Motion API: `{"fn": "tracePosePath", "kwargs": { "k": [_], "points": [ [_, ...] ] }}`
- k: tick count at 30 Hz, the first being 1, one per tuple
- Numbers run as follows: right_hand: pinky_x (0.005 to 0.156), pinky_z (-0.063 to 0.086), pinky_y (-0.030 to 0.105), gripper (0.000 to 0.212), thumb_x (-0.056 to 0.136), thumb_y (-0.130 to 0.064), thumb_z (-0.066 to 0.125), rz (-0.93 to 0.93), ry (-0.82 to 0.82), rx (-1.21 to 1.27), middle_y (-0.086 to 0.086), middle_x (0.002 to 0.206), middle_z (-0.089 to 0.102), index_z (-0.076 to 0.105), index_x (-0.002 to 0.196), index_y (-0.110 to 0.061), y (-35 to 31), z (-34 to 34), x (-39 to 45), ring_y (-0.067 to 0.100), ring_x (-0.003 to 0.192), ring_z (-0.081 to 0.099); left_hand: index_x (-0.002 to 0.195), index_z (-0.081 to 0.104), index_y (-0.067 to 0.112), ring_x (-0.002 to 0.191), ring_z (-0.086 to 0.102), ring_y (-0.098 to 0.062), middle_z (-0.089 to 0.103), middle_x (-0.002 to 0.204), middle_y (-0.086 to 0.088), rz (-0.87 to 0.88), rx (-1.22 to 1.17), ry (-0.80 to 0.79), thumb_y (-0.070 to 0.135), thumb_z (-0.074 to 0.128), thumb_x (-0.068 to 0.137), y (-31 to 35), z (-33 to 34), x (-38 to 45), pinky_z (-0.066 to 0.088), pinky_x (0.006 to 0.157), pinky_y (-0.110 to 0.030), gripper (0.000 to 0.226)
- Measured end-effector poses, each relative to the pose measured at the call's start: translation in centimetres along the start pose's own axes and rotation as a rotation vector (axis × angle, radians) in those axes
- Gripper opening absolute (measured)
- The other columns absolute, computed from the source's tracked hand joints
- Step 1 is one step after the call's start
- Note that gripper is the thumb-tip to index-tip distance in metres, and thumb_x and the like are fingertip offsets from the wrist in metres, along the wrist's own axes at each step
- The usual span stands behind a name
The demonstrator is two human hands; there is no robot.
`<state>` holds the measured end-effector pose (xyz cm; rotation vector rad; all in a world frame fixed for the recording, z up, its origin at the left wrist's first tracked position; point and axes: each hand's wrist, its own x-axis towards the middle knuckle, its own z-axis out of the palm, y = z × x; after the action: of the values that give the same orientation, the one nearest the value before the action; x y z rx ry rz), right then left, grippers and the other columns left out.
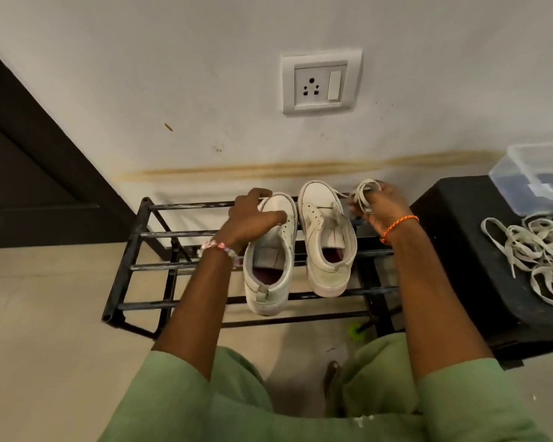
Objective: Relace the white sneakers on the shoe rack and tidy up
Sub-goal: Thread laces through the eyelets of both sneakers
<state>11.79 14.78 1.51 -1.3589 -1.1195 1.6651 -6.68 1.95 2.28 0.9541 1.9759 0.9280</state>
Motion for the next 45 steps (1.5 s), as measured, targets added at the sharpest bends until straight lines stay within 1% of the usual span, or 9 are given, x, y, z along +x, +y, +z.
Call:
{"fn": "tracePosePath", "kwargs": {
  "k": [5,9,13,16,19,27,31,36,45],
  "points": [
    [0.041,0.038,0.017,0.021,0.091,-0.01,0.054,0.118,-0.059,-0.221,0.0,0.051,0.056,0.056,0.07,-0.013,2.3,-0.1,-0.2,0.013,0.047,0.05,0.147,0.026,0.02,0.112,0.053,-0.025,0.041,0.137,-0.011,-0.111,-0.131,-0.24,-0.004,0.058,0.078,-3.6,0.3,-1.7,0.052,0.081,-0.031,0.08],
    [0.043,0.041,0.02,0.009,0.088,-0.016,0.061,0.066,-0.139,-0.383,0.004,0.068,0.058,0.061,0.08,-0.015,1.8,-0.2,-1.0,0.015,0.057,0.051,0.145,0.03,0.018,0.081,0.049,0.0,0.046,0.128,-0.004,-0.049,-0.182,-0.038,-0.019,0.038,0.084,-3.9,1.1,-2.1,0.047,0.06,-0.012,0.072],
    [0.053,0.047,0.026,0.007,0.09,-0.017,0.06,0.062,-0.223,-0.436,0.006,0.077,0.061,0.064,0.089,-0.01,1.4,-0.7,-2.0,0.015,0.064,0.055,0.146,0.03,0.022,0.114,0.05,-0.003,0.036,0.145,-0.006,-0.021,-0.216,0.124,-0.016,0.043,0.087,-4.9,-0.2,-1.6,0.044,0.071,-0.011,0.072],
    [0.065,0.052,0.03,0.014,0.083,-0.007,0.068,0.009,-0.318,-0.609,0.006,0.08,0.064,0.064,0.097,-0.008,1.3,-1.2,-2.6,0.017,0.07,0.06,0.142,0.036,0.016,0.071,0.047,0.029,0.04,0.128,0.005,0.02,-0.244,0.208,-0.018,0.041,0.087,-5.2,-0.9,-1.4,0.038,0.055,0.001,0.066],
    [0.058,0.051,0.026,0.014,0.08,0.0,0.068,-0.119,-0.265,-0.739,0.004,0.073,0.061,0.064,0.092,-0.006,1.4,-0.7,-3.1,0.016,0.066,0.058,0.139,0.041,0.018,0.089,0.055,0.011,0.044,0.131,0.003,0.025,-0.265,0.274,-0.016,0.043,0.088,-5.9,-1.2,-1.2,0.043,0.063,-0.004,0.061],
    [0.055,0.056,0.027,0.017,0.082,0.002,0.066,-0.157,-0.324,-0.603,0.019,0.085,0.066,0.064,0.098,0.007,3.0,1.1,-3.7,0.023,0.07,0.063,0.129,0.05,0.015,0.073,0.052,-0.002,0.055,0.115,-0.004,-0.01,-0.24,0.366,-0.01,0.047,0.089,-6.3,-2.0,-0.6,0.044,0.052,-0.008,0.048],
    [0.049,0.052,0.022,0.022,0.08,0.002,0.068,-0.054,-0.404,-0.356,0.009,0.084,0.067,0.066,0.101,-0.002,3.2,1.8,-4.0,0.014,0.066,0.064,0.13,0.05,0.014,0.108,0.055,-0.025,0.052,0.131,-0.013,-0.006,-0.034,0.256,-0.001,0.057,0.083,-5.6,-2.0,-0.6,0.046,0.088,-0.03,0.05],
    [0.04,0.039,0.016,0.014,0.087,0.005,0.054,-0.066,-0.471,0.054,-0.005,0.052,0.056,0.062,0.098,0.003,1.1,1.4,-3.4,0.005,0.042,0.046,0.125,0.054,0.034,0.142,0.02,-0.009,0.043,0.145,0.006,0.283,0.022,0.036,0.018,0.049,0.066,-0.7,-0.6,-1.3,0.015,0.118,-0.041,0.061],
    [0.037,0.033,0.014,0.019,0.076,-0.004,0.059,-0.073,-0.45,0.442,-0.003,0.056,0.041,0.061,0.094,0.0,-0.9,2.4,-0.5,0.004,0.04,0.036,0.108,0.066,0.012,0.085,0.066,-0.008,0.07,0.084,0.004,0.406,0.056,-0.208,0.015,0.064,0.089,2.1,2.1,1.1,0.05,0.08,-0.022,0.019]
  ]
}}
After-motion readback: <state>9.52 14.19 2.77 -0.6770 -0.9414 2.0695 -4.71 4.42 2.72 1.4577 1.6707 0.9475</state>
